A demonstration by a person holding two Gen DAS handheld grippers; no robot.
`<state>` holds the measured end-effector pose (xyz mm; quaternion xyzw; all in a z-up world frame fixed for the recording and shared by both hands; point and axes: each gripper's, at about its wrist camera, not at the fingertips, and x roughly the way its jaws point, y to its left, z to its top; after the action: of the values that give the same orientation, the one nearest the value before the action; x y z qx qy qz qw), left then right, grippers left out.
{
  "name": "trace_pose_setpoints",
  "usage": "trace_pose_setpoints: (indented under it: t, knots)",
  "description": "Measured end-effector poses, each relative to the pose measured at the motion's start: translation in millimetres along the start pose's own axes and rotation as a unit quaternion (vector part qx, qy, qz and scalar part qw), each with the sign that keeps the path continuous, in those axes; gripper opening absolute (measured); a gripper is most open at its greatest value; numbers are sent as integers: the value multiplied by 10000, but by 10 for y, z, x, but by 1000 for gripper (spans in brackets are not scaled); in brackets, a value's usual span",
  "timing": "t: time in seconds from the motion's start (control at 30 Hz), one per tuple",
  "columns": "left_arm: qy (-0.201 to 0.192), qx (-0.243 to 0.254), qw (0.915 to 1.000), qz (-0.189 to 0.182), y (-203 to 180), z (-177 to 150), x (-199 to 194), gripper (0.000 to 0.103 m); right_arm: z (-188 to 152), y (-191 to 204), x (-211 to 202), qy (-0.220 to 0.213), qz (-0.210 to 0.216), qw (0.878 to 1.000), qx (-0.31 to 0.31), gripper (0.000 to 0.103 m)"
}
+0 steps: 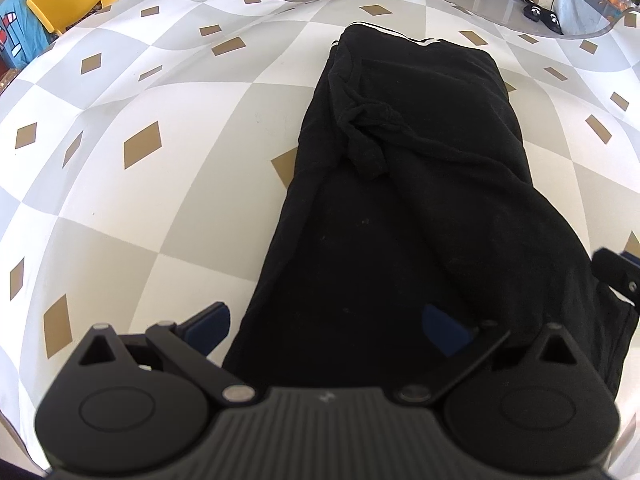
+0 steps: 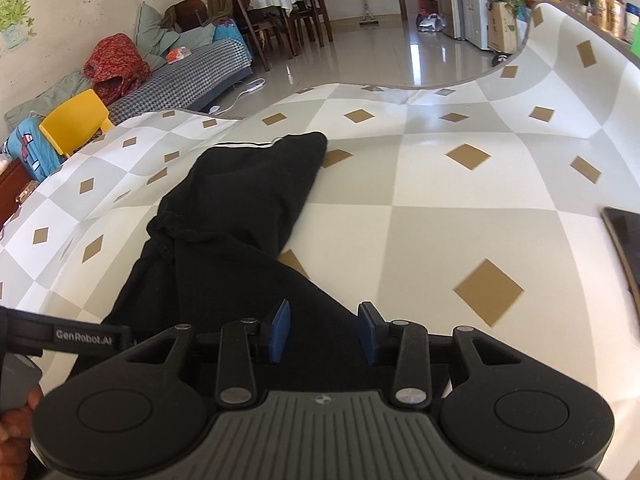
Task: Fold clothes
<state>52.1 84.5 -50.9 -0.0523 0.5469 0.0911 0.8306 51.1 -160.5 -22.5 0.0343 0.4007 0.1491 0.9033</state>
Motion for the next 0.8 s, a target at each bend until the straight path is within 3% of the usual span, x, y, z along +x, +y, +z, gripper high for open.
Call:
trace_pose_setpoints:
  t: [0.27, 0.6, 0.8]
  knots:
    - [57, 6, 10000, -41, -123, -134, 12, 103, -384, -355, -229, 84, -276, 9990, 345, 39]
    - [-229, 65, 9995, 191, -194, -444, -39, 103, -433, -370, -94, -11, -344, 9986, 414, 42]
    - [-256, -155, 9995, 88, -174, -506, -23, 103, -498, -238, -64, -147, -523, 9985, 60, 45]
